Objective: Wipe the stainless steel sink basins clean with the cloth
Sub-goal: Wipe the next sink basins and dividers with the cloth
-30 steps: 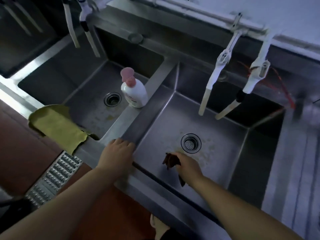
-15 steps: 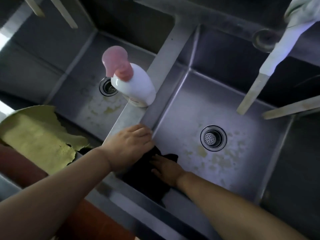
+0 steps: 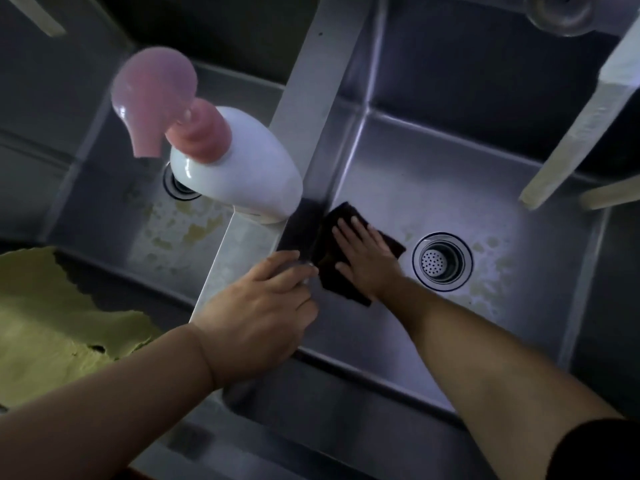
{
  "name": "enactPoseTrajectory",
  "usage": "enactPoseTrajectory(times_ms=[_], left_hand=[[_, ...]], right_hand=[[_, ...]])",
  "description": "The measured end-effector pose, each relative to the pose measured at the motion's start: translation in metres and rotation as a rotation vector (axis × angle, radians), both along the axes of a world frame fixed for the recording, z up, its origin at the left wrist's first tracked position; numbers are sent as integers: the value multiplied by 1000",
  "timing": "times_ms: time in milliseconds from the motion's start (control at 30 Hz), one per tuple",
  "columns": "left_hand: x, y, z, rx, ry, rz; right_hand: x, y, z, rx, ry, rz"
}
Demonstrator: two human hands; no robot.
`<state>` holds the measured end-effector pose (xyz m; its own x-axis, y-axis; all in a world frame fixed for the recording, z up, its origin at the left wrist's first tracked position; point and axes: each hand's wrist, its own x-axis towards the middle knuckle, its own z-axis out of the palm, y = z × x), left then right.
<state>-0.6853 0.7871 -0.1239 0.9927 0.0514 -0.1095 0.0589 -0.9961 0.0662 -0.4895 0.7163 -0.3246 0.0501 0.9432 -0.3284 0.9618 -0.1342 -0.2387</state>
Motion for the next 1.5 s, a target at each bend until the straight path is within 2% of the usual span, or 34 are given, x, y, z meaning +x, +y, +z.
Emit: enactPoseTrajectory(times_ms=[133, 300, 500, 633, 933, 1300, 1500], left_hand=[[-1, 3, -5, -10, -47, -9], [-1, 4, -5, -23, -61, -9], [0, 4, 0, -72, -47, -24], [2, 3, 2, -60, -3, -11], [4, 3, 2, -55, 48, 70], [3, 6, 2, -56, 90, 74], [5, 5, 0, -28, 107, 88]], right_hand=[[27, 29, -4, -14, -73, -101], [-16, 2, -12, 69, -118, -52], [-84, -76, -12, 87, 21, 219], [-89, -68, -10, 108, 114, 109], [-6, 19, -18, 81, -80, -12], [121, 127, -8, 144, -116, -89], [133, 133, -12, 156, -161, -131]])
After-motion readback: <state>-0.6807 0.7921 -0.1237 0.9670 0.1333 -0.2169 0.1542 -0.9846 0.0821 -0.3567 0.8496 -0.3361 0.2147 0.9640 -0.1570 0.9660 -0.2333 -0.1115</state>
